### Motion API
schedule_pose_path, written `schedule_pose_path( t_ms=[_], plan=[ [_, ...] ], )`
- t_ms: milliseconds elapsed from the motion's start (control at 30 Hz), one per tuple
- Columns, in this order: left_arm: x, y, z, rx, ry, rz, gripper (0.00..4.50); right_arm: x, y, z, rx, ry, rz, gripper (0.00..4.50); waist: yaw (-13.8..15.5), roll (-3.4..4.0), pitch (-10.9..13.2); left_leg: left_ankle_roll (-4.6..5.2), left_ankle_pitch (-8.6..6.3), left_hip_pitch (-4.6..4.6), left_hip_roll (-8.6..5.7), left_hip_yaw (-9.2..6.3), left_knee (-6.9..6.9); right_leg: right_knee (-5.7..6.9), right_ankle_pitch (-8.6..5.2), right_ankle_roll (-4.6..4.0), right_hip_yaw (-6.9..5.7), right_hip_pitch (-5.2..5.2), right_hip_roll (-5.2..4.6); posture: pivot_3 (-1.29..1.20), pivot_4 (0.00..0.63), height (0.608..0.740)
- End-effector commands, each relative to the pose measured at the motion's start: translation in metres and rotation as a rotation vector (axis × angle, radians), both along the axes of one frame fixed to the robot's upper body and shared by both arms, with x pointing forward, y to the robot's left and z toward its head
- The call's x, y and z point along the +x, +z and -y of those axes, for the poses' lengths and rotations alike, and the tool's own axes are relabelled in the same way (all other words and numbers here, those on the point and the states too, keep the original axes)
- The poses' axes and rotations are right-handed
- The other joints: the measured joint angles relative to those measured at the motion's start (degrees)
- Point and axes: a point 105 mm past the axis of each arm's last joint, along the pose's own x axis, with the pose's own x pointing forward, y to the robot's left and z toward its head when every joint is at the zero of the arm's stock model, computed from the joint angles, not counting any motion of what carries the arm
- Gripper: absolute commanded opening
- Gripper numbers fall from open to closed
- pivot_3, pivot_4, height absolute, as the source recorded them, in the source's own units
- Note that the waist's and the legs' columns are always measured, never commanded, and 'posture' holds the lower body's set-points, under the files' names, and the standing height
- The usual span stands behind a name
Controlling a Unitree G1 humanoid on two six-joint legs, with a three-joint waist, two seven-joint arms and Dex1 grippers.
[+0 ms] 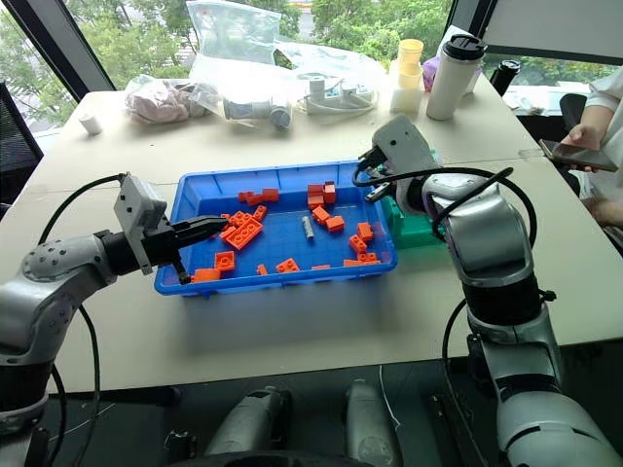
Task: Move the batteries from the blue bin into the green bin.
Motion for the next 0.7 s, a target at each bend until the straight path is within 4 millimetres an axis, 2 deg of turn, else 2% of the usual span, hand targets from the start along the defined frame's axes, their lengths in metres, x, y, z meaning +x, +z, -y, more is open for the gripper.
schedule_pose_path(
  t_ms=[33, 133, 300, 367, 400, 600, 667, 700],
  plan=[
    [0.002, 0.006, 0.008, -0.005, -0.050, 0.034, 0.00, -0.007, 0.016, 0.014, 0.005, -0.040, 0.059, 0.06, 0.22, 0.00, 0.00, 0.00, 0.00, 0.00, 0.00, 0.00, 0.01, 0.00, 0.00, 0.00, 0.00, 0.00, 0.00, 0.00, 0.150, 0.740],
    [0.005, 0.006, 0.014, -0.004, -0.089, 0.036, 0.00, -0.006, 0.001, 0.026, -0.019, -0.078, 0.032, 0.06, 0.42, -0.06, -0.03, 0.00, 0.00, 0.00, 0.00, -0.02, 0.04, -0.04, 0.00, 0.00, -0.03, 0.08, 0.00, 0.00, 0.150, 0.740],
    [0.008, 0.006, 0.014, 0.002, -0.091, 0.042, 0.00, 0.002, -0.007, 0.035, -0.017, -0.108, 0.021, 0.06, 0.26, -0.04, -0.02, 0.01, 0.00, 0.01, -0.01, -0.02, 0.04, -0.03, 0.00, 0.01, -0.02, 0.07, -0.01, 0.00, 0.150, 0.740],
    [0.008, 0.006, 0.013, 0.006, -0.083, 0.047, 0.00, 0.006, -0.008, 0.039, -0.034, -0.121, 0.030, 1.09, 0.28, -0.04, -0.02, 0.01, 0.00, 0.02, -0.01, -0.02, 0.03, -0.04, 0.00, 0.00, -0.03, 0.08, -0.01, 0.00, 0.150, 0.740],
    [0.008, 0.006, 0.012, 0.006, -0.081, 0.048, 0.00, 0.007, -0.005, 0.040, -0.031, -0.123, 0.039, 1.33, 0.29, -0.04, -0.02, 0.01, 0.00, 0.02, -0.01, -0.02, 0.03, -0.04, 0.00, 0.00, -0.03, 0.08, -0.01, 0.00, 0.150, 0.740],
    [0.004, 0.004, 0.010, 0.008, -0.072, 0.046, 0.00, 0.014, 0.025, 0.040, -0.048, -0.111, 0.132, 4.25, 0.35, -0.03, -0.01, 0.01, 0.00, 0.02, -0.02, -0.02, 0.03, -0.04, 0.00, 0.00, -0.02, 0.07, -0.01, 0.00, 0.150, 0.740],
    [0.004, 0.005, 0.010, 0.009, -0.068, 0.047, 0.00, 0.014, 0.040, 0.034, -0.033, -0.092, 0.164, 4.38, 0.37, -0.03, -0.01, 0.00, 0.00, 0.01, -0.02, -0.02, 0.04, -0.04, 0.00, 0.00, -0.03, 0.07, -0.01, 0.00, 0.150, 0.740],
    [0.004, 0.005, 0.010, 0.010, -0.066, 0.048, 0.00, 0.013, 0.048, 0.023, 0.002, -0.053, 0.170, 4.38, 0.26, -0.03, -0.01, 0.01, 0.00, 0.01, -0.02, -0.02, 0.04, -0.04, 0.00, 0.00, -0.03, 0.08, -0.01, 0.00, 0.150, 0.740]
  ],
)
